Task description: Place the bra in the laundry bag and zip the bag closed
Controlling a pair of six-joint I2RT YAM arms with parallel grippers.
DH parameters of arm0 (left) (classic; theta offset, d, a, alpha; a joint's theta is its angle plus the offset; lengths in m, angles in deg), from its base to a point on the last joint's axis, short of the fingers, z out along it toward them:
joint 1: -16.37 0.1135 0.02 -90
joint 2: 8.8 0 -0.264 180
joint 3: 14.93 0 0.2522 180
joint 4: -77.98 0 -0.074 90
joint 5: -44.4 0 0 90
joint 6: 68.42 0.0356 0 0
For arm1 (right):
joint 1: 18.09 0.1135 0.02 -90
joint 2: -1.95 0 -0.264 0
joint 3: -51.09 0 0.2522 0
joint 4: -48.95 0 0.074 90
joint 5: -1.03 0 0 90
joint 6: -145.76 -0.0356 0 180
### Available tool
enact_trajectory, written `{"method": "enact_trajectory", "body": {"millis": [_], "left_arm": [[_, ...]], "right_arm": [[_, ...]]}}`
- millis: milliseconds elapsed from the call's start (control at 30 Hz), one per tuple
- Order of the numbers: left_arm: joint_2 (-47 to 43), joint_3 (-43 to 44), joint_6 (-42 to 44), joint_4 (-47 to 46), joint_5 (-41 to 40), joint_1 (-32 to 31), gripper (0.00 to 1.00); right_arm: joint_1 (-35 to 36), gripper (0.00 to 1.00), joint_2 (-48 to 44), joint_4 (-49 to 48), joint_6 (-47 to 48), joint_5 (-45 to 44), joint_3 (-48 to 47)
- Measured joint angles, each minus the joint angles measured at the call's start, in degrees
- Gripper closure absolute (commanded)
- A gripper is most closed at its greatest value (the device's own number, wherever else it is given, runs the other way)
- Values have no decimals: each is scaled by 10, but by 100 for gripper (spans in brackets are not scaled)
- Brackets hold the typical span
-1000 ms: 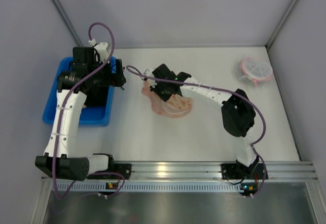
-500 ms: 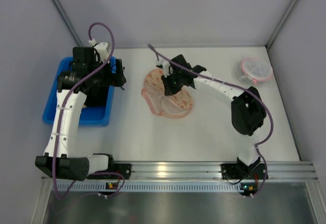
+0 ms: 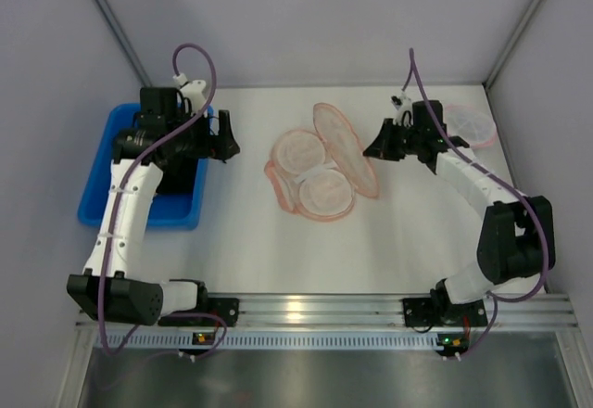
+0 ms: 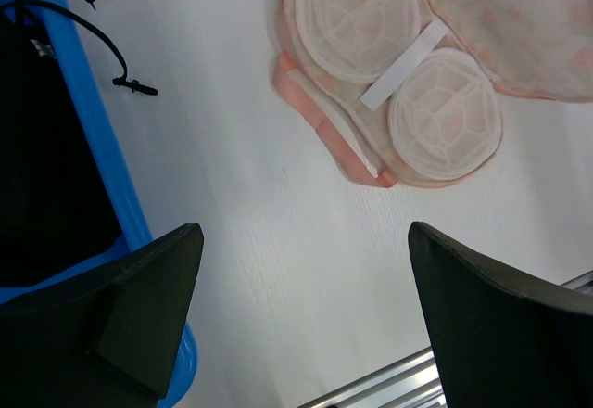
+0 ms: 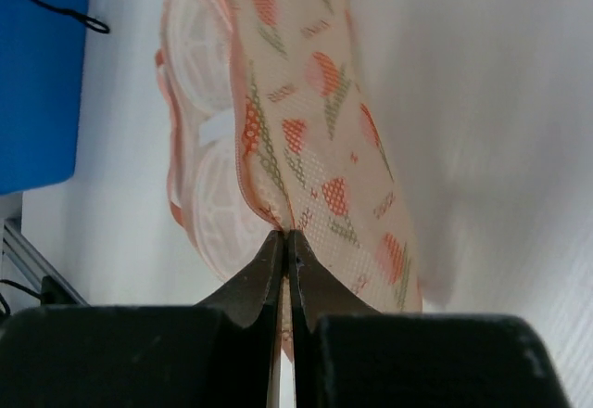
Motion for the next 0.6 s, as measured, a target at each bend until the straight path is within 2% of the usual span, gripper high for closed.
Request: {"method": "enact_trajectory", "body": {"millis": [267, 467, 600], "left_arm": [[46, -12, 2, -33, 25, 0, 2], [58, -20, 1, -48, 26, -2, 2], [58, -20, -3, -56, 18, -2, 2]], "right_arm": [[-95, 100, -44, -5, -32, -16, 126], [-123, 100, -105, 21, -19, -27, 162], [-123, 100, -111, 66, 23, -29, 162]]}}
